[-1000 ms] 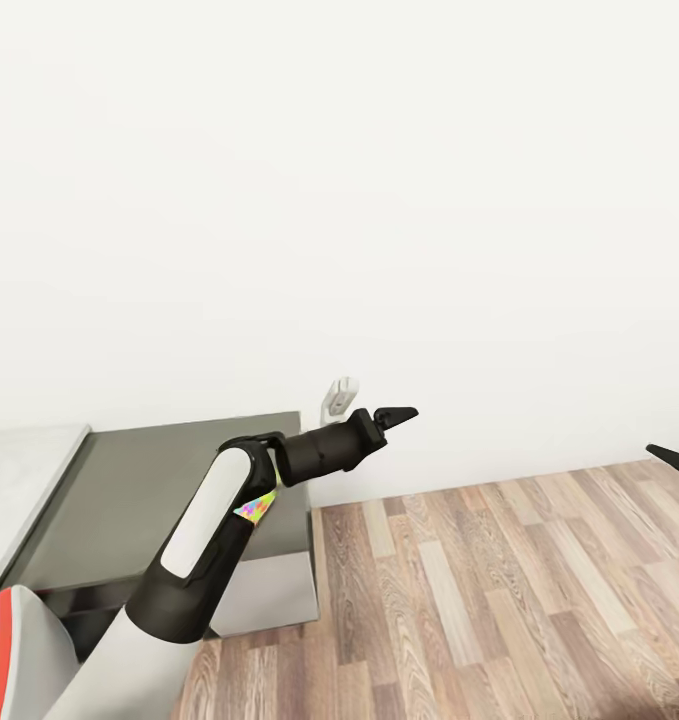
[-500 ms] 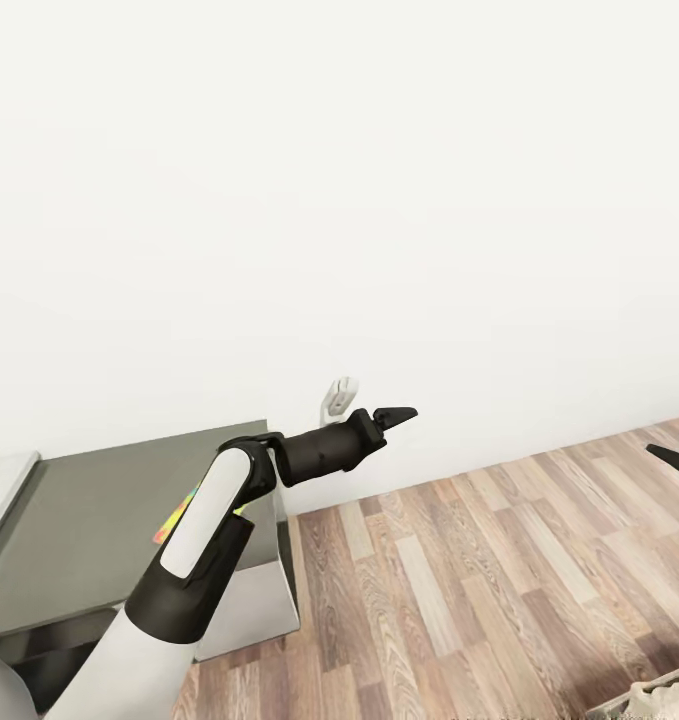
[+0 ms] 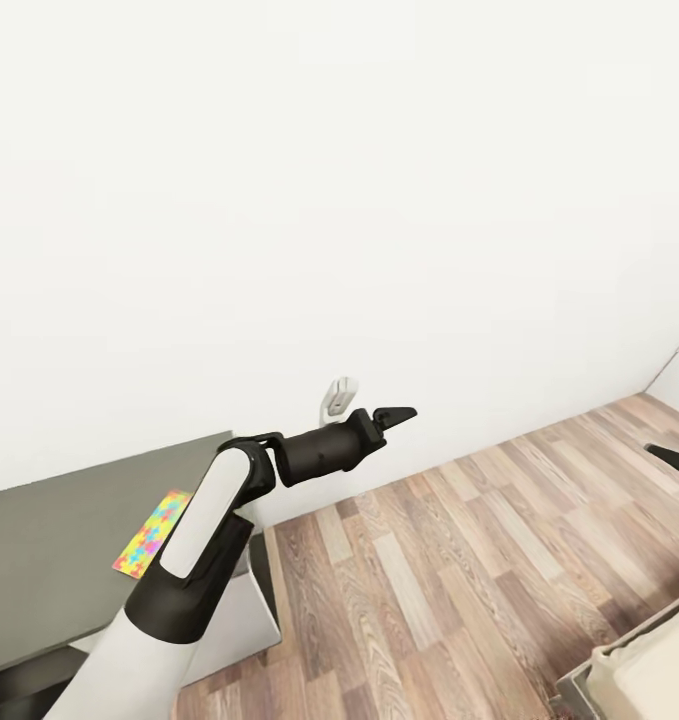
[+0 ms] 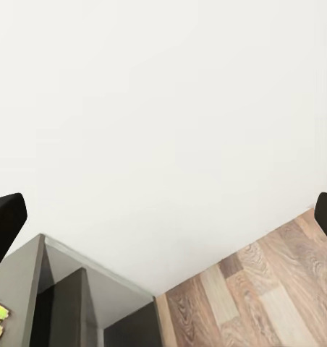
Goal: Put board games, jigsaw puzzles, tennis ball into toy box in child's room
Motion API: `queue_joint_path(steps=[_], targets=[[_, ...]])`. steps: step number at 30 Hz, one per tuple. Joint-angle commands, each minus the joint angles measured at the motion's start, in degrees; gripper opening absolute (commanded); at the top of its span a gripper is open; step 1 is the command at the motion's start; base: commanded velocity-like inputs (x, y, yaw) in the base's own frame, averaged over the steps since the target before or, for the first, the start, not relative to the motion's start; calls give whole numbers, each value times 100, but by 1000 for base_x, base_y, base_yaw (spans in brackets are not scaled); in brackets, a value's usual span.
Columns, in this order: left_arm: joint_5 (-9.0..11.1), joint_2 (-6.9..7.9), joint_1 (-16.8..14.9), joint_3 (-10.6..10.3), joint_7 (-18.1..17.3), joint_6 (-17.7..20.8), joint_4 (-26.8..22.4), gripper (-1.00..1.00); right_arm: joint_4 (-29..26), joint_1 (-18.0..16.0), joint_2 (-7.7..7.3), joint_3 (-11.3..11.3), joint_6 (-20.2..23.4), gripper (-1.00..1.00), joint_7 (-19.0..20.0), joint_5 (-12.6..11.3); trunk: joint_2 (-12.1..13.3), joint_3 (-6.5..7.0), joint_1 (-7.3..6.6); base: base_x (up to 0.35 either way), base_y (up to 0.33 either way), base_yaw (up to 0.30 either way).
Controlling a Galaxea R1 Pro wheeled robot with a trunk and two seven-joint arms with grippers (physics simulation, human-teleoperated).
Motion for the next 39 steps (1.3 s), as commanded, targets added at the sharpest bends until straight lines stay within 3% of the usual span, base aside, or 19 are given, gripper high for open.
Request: queue_joint_path(steps=[1,7,10,13,27,32,39], targets=[[60,8,-3,6,61,5,-6,100,11,-12,1,7,22,100,30,31,-11,-5,4,0,0,-240],[65,110,1,94,64,10,-6,100,65,-94,18,260,22,100,-227,33,-11,29,4,0,0,-240],[63,183,32,169,63,18,-6,100,87,-187,24,565,22,100,-651,24,-11,46,4,0,0,-240],[51,212,73,203,66,22,-5,100,97,-224,23,697,22,100,-903,14,-11,63,4,0,0,-240],[-6,375,312,248,124,-6,122,100,292,-272,59,988,22,100,-1337,15,-11,143,4,0,0,-240],[-21,509,559,257,136,-35,196,100,775,-282,85,1237,22,100,-1400,29,-11,172,4,0,0,-240],[-35,622,853,254,133,-51,240,100,1559,-360,18,1404,21,100,-1433,61,-11,212,4,0,0,-240]])
